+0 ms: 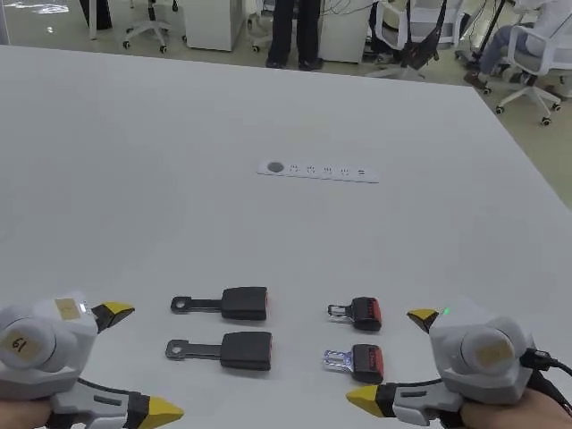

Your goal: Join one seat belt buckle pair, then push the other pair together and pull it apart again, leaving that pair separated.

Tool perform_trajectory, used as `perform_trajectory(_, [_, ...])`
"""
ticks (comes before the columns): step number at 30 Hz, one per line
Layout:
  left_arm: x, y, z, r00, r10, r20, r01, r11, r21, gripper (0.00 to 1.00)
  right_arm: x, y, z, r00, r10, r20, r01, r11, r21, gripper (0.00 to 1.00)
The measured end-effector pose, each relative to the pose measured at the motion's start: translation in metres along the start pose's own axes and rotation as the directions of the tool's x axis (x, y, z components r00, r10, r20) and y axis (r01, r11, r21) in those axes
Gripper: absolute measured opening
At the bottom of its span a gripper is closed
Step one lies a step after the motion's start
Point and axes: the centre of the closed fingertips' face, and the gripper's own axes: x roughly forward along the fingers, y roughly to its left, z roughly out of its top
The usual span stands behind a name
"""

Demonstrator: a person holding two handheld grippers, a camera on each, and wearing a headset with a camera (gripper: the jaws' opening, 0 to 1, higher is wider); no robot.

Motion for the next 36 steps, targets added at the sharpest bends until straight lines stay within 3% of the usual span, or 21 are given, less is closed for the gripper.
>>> perform_trajectory(2, [-0.001, 0.000, 0.000, 1.0000, 0.003, -0.001, -0.003, 1.000, 0.000, 0.99, -0.001, 0.001, 0.000, 1.0000, 0.004, -0.006, -0.004, 1.000, 0.005, 0.87])
perform_trajectory(10, [-0.001, 0.001, -0.005, 0.9999, 0.003, -0.014, -0.003, 1.000, -0.002, 0.97, 0.000, 0.002, 0.003, 1.0000, 0.006, 0.004, -0.006, 1.000, 0.009, 0.88])
perform_trajectory(13, [-0.002, 0.001, -0.010, 0.9987, 0.011, -0.050, -0.007, 0.997, 0.076, 0.96, 0.001, 0.002, 0.003, 1.0000, 0.007, 0.002, -0.007, 1.000, 0.005, 0.88])
perform_trajectory(27, [-0.004, 0.008, -0.012, 0.9984, 0.029, -0.048, -0.026, 0.999, 0.043, 0.96, -0.002, 0.005, 0.002, 1.0000, 0.009, 0.002, -0.009, 1.000, 0.001, 0.88])
perform_trajectory(36, [-0.006, 0.006, -0.009, 0.9988, 0.034, -0.034, -0.034, 0.999, 0.002, 0.94, -0.003, 0.006, -0.002, 1.0000, 0.005, -0.008, -0.005, 1.000, -0.019, 0.88])
